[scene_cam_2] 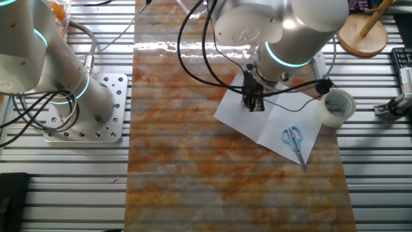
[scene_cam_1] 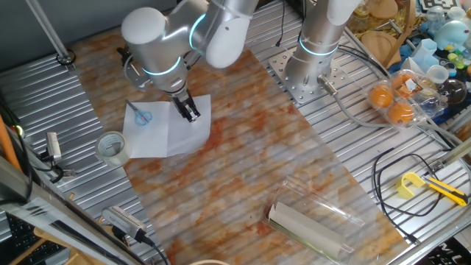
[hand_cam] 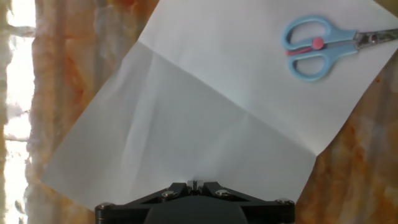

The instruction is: Unfold a piece of paper

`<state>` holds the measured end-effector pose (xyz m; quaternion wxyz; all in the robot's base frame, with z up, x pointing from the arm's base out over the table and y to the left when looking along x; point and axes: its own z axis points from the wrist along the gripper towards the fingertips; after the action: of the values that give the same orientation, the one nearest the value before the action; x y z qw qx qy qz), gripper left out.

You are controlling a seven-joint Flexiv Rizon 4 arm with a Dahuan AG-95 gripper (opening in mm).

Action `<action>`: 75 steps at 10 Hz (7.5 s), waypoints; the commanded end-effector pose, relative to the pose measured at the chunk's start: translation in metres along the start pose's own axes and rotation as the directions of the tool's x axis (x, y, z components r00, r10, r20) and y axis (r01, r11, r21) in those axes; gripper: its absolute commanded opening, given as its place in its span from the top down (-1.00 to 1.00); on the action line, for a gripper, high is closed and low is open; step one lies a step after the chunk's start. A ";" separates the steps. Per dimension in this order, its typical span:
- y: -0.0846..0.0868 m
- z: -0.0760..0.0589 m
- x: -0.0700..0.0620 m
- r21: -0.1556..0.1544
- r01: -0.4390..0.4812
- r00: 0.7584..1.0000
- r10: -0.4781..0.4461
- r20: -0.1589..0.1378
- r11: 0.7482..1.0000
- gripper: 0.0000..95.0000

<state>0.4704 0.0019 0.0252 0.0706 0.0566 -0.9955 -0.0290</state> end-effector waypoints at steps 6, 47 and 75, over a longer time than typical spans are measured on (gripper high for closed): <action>0.000 -0.001 0.002 0.032 -0.008 1.000 0.009 -0.004 0.999 1.00; 0.012 0.010 0.007 0.040 -0.008 1.000 0.009 -0.010 0.999 1.00; 0.062 0.014 -0.001 0.037 -0.030 0.999 0.029 0.030 0.999 1.00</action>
<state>0.4626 0.0644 0.0160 0.0542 0.0423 -0.9976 -0.0104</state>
